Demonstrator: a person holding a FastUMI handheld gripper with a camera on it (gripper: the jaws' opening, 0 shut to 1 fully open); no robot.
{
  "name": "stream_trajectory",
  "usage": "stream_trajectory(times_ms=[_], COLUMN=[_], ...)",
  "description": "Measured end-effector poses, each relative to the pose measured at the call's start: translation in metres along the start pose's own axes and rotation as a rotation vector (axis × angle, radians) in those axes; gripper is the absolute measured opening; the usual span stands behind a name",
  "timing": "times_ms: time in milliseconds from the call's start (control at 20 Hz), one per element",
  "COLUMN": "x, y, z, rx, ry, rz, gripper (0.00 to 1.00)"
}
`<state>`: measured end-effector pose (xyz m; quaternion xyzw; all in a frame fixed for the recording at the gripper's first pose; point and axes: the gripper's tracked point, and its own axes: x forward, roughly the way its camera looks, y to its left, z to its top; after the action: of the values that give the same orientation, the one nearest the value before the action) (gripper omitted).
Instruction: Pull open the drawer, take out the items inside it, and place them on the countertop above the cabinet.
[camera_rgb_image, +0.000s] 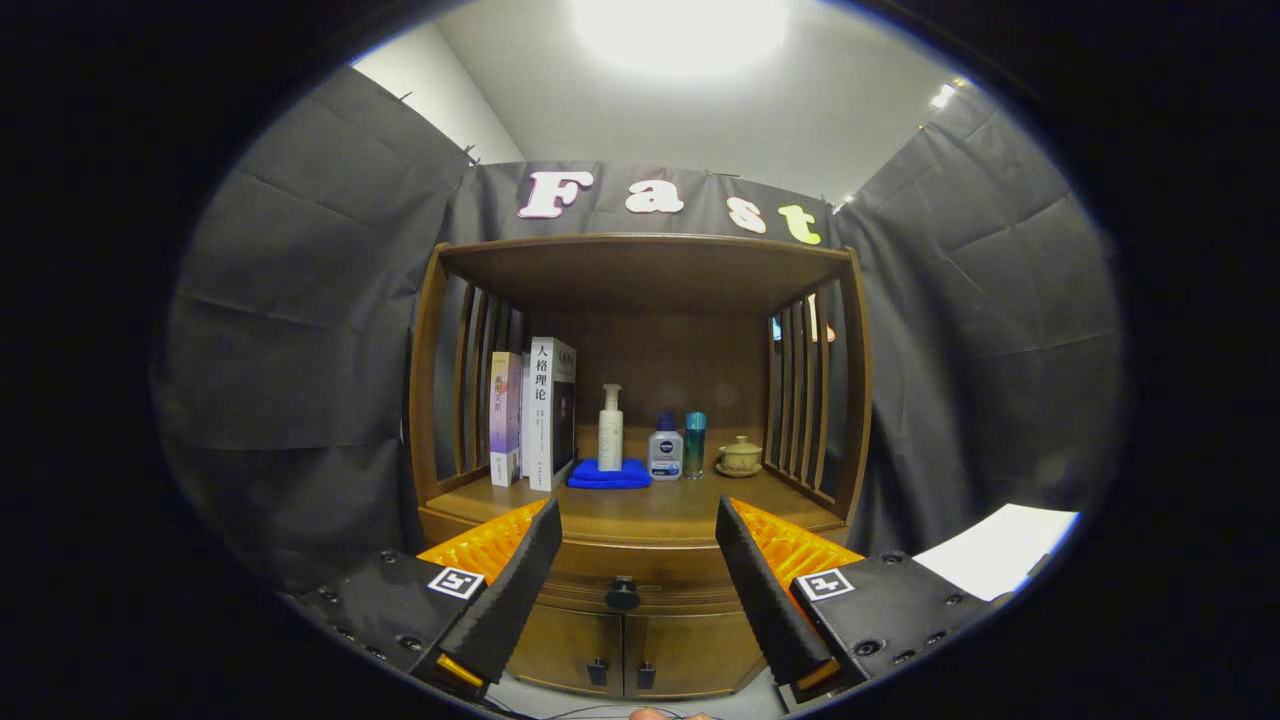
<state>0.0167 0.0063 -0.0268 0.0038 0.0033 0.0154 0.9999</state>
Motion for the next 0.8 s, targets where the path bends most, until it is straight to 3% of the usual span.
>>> stream_trajectory(times_ms=[800], x=[0.044], y=[-0.003], z=[-0.071], rx=[0.036], ry=[0.116], rz=[0.023], gripper=[0.98])
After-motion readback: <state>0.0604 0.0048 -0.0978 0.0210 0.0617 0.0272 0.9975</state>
